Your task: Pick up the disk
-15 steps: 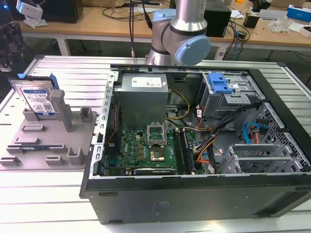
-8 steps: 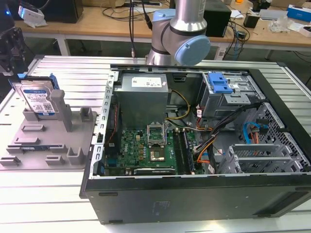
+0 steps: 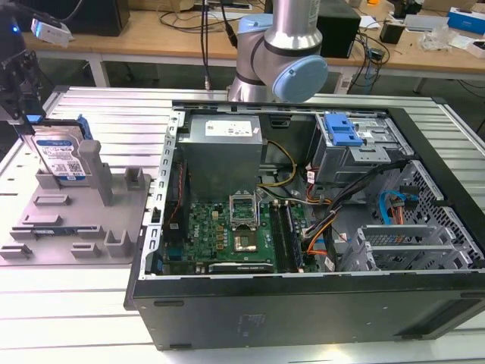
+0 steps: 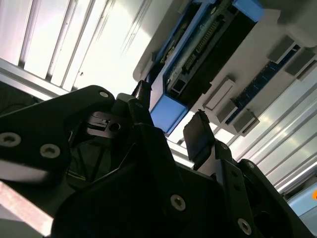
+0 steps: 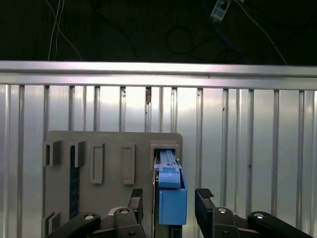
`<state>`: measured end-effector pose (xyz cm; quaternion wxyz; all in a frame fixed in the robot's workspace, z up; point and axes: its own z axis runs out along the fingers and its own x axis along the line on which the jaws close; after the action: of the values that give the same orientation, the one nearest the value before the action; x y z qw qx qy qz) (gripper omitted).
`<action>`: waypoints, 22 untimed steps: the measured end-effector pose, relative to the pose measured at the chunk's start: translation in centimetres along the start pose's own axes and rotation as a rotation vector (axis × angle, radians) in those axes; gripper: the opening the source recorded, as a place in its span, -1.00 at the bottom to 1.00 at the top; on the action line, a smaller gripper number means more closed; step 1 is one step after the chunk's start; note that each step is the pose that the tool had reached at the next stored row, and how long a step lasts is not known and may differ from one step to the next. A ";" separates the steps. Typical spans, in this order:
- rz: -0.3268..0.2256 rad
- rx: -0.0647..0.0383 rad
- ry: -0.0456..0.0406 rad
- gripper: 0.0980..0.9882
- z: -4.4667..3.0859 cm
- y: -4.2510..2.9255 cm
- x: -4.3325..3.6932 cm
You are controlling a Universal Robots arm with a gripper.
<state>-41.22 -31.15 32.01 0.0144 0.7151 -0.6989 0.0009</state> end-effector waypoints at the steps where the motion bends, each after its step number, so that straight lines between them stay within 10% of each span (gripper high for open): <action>1: 0.000 0.000 0.0001 0.00 0.15 0.00 -0.02; 22: -0.004 0.000 0.0024 0.00 1.88 -0.04 -0.14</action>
<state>-41.22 -31.06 30.12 0.0152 0.7165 -0.6974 0.0018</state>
